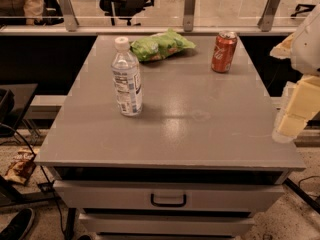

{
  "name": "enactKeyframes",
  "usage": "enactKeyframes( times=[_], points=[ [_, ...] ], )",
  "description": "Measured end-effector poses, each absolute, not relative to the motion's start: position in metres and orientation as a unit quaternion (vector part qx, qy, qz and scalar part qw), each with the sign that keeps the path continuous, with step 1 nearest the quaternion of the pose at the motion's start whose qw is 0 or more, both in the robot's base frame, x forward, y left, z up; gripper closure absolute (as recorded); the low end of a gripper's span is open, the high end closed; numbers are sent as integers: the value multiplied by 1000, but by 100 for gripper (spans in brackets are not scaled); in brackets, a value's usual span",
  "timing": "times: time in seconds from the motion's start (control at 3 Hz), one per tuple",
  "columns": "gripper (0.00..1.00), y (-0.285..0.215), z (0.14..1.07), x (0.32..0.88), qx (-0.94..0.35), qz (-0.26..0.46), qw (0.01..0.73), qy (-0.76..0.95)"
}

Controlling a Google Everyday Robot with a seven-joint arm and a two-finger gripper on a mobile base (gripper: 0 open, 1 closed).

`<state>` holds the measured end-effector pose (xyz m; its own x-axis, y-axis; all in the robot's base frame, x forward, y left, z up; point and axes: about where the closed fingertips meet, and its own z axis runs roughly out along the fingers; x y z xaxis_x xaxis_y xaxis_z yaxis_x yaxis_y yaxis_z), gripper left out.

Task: Move blue plastic bottle near coke can

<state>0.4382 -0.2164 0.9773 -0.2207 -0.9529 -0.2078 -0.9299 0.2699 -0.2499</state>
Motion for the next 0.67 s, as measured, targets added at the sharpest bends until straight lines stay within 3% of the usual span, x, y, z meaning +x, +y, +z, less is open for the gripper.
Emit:
enactKeyframes(
  times=[0.67],
  points=[
    [0, -212, 977, 447, -602, -21, 161, 782]
  ],
)
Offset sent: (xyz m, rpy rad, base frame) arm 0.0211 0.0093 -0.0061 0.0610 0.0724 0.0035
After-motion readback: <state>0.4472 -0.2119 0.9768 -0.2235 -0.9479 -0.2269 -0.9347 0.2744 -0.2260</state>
